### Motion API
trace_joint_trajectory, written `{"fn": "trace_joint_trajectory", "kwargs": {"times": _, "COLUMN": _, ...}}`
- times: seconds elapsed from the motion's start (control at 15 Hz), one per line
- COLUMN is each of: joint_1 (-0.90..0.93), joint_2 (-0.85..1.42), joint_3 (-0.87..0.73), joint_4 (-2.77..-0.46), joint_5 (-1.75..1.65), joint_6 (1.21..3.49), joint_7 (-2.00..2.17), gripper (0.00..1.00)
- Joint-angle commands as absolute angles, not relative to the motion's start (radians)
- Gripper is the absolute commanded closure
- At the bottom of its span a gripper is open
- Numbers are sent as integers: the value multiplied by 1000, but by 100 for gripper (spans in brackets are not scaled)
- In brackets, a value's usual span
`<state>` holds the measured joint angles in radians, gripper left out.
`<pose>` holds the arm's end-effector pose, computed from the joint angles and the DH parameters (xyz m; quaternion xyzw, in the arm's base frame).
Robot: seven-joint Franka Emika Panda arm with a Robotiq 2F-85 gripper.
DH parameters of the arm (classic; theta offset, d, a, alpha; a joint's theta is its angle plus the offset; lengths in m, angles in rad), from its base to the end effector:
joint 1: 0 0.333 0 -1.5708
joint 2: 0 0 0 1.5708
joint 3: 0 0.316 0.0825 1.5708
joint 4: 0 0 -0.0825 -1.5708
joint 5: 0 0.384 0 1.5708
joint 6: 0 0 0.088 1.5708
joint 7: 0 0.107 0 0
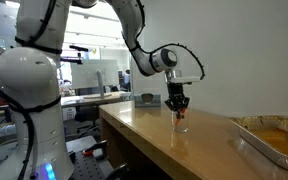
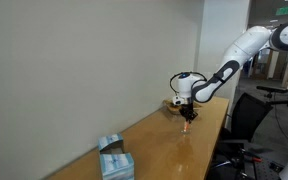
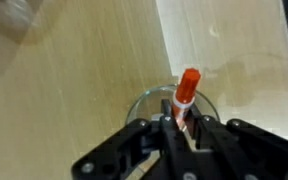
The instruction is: Put the marker on the table
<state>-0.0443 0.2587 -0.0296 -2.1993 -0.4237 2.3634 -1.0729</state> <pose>0.5436 -0.0454 0.2577 0.7816 0.6052 -0.1174 0.0957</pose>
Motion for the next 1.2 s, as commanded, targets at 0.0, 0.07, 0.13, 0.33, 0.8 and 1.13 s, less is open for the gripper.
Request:
{"fn": "trace_joint_trajectory", "kwargs": {"times": 0.0, "joint_1": -54, "joint_2": 254, "joint_3": -22, "joint_4": -2214, "joint_5": -452, "joint_6": 2397, "joint_7": -1050, "gripper": 95}}
{"fn": "trace_joint_trajectory", "kwargs": {"times": 0.07, "joint_1": -53, "joint_2": 249, "joint_3": -22, "joint_4": -2215, "joint_5": -453, "joint_6": 2395, "joint_7": -1051, "gripper": 95}}
{"fn": "trace_joint_trajectory", "kwargs": {"times": 0.13, "joint_1": -50, "joint_2": 243, "joint_3": -25, "joint_4": -2217, "joint_5": -465, "joint_6": 2395, "joint_7": -1043, "gripper": 95}}
{"fn": "trace_joint_trajectory", "kwargs": {"times": 0.33, "joint_1": -42, "joint_2": 224, "joint_3": -34, "joint_4": -2221, "joint_5": -531, "joint_6": 2385, "joint_7": -1027, "gripper": 95}}
{"fn": "trace_joint_trajectory", "kwargs": {"times": 0.8, "joint_1": -32, "joint_2": 168, "joint_3": -33, "joint_4": -2198, "joint_5": -640, "joint_6": 2313, "joint_7": -970, "gripper": 95}}
{"fn": "trace_joint_trajectory", "kwargs": {"times": 1.13, "joint_1": -26, "joint_2": 118, "joint_3": -26, "joint_4": -2170, "joint_5": -656, "joint_6": 2212, "joint_7": -954, "gripper": 95}}
